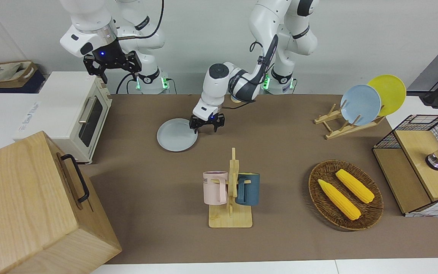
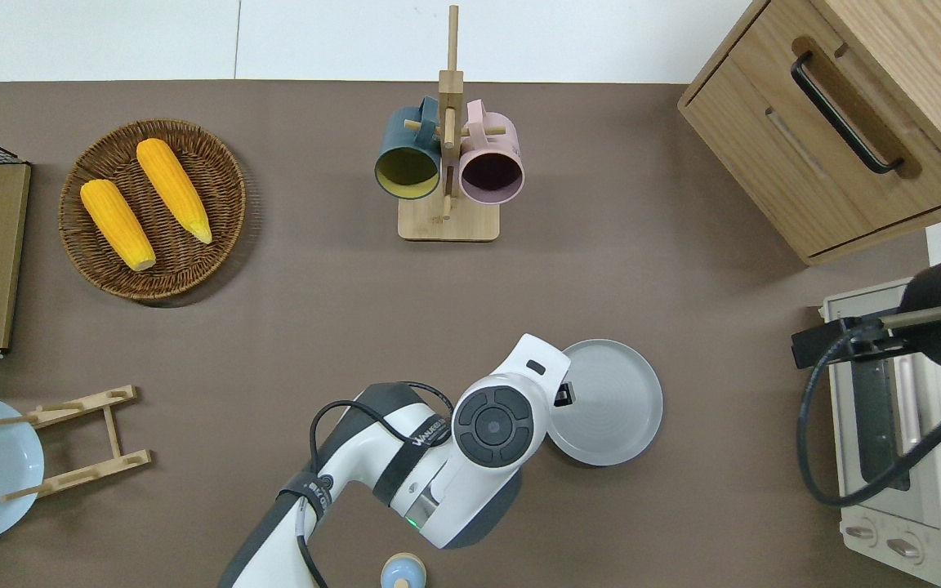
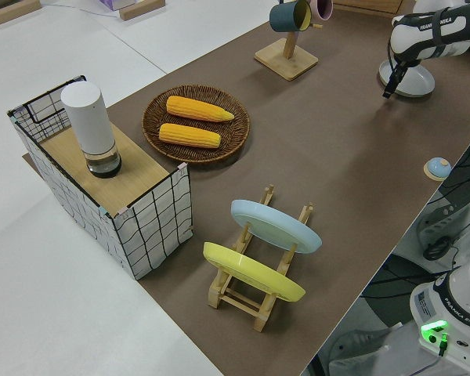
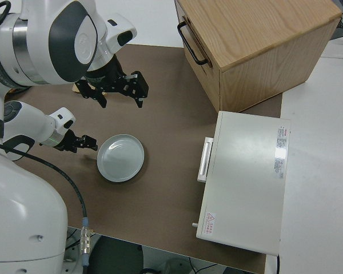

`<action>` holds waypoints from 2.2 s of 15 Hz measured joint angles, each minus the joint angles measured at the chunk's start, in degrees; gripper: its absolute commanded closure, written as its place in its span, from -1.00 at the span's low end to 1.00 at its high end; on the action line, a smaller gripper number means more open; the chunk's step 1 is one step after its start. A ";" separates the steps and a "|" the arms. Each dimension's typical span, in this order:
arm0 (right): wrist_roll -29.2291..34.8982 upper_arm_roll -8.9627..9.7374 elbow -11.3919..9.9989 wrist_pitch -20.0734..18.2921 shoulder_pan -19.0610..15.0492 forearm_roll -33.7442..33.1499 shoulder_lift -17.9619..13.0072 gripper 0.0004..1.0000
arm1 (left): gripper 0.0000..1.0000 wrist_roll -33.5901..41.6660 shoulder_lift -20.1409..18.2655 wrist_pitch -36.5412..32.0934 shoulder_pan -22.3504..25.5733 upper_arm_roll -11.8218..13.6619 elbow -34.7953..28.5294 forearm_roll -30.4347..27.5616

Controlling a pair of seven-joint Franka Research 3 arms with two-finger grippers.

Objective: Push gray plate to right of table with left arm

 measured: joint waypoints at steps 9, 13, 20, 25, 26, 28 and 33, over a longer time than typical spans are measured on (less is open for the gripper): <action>0.00 0.00 0.00 0.00 0.00 0.00 0.00 -0.97 | -0.99 11.10 -7.32 -14.01 2.58 5.52 0.02 0.01; 0.00 0.00 0.00 0.00 0.00 0.00 0.00 -0.97 | -0.99 18.92 -12.20 -22.61 8.56 5.78 0.07 0.00; 0.00 0.00 0.00 0.00 0.00 0.00 0.00 -0.97 | -0.99 30.35 -18.43 -31.65 17.86 6.01 0.03 -0.02; 0.00 0.00 0.00 0.00 0.00 0.00 0.00 -0.97 | -0.99 38.56 -21.10 -34.74 25.32 6.05 0.05 -0.02; 0.00 0.00 0.00 0.00 0.00 0.00 0.00 -0.97 | -0.99 40.51 -21.79 -35.52 26.98 6.07 0.10 -0.01; 0.00 0.00 0.00 0.00 0.00 0.00 0.00 -0.97 | -0.99 45.27 -23.47 -37.22 30.80 6.16 0.19 0.03; 0.00 0.00 0.00 0.00 0.00 0.00 0.00 -0.97 | -0.99 53.56 -26.60 -40.58 38.09 6.20 0.77 0.12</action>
